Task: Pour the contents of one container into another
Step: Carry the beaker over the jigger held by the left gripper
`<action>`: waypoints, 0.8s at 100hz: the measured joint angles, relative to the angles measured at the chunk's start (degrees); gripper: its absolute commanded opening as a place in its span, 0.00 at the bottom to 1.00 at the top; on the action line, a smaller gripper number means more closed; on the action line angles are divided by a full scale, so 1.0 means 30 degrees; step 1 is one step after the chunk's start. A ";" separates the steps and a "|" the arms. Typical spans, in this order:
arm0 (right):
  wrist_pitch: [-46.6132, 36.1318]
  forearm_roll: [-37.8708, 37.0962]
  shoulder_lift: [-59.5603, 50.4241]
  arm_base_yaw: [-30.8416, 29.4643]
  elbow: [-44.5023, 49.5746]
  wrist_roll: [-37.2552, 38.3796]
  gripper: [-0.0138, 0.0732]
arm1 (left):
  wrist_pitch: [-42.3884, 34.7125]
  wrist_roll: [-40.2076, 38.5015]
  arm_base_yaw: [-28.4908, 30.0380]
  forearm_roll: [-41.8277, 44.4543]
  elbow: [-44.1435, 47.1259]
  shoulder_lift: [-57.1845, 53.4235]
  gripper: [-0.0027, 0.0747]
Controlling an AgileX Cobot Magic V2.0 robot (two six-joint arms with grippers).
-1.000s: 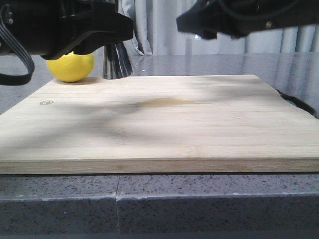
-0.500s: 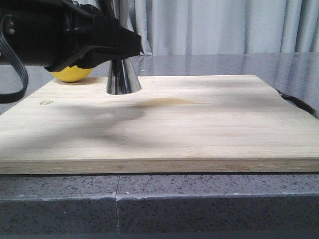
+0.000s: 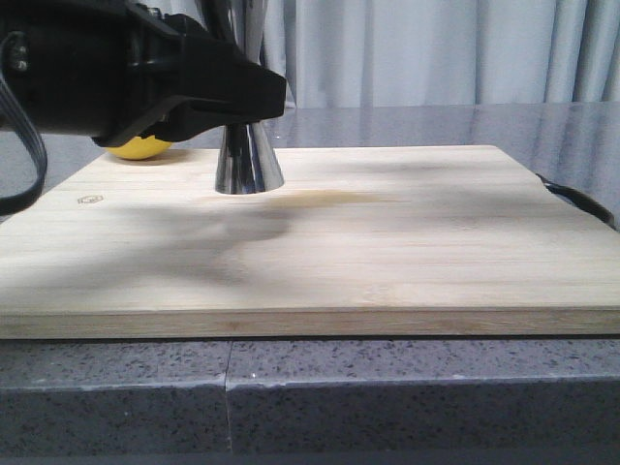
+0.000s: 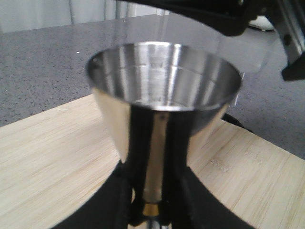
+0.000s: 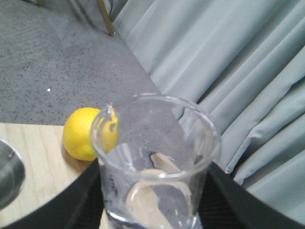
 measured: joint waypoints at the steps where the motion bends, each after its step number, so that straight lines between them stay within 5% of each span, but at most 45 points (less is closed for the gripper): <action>1: 0.0000 -0.0076 0.0000 0.0000 0.0000 0.0000 0.48 | 0.0000 -0.0032 0.0000 0.0000 0.0000 0.0000 0.01; 80: -0.1281 -0.4624 -0.0043 0.0000 -0.0197 -0.0129 0.48 | 0.0328 -0.0032 0.0000 0.0000 0.0000 0.0000 0.01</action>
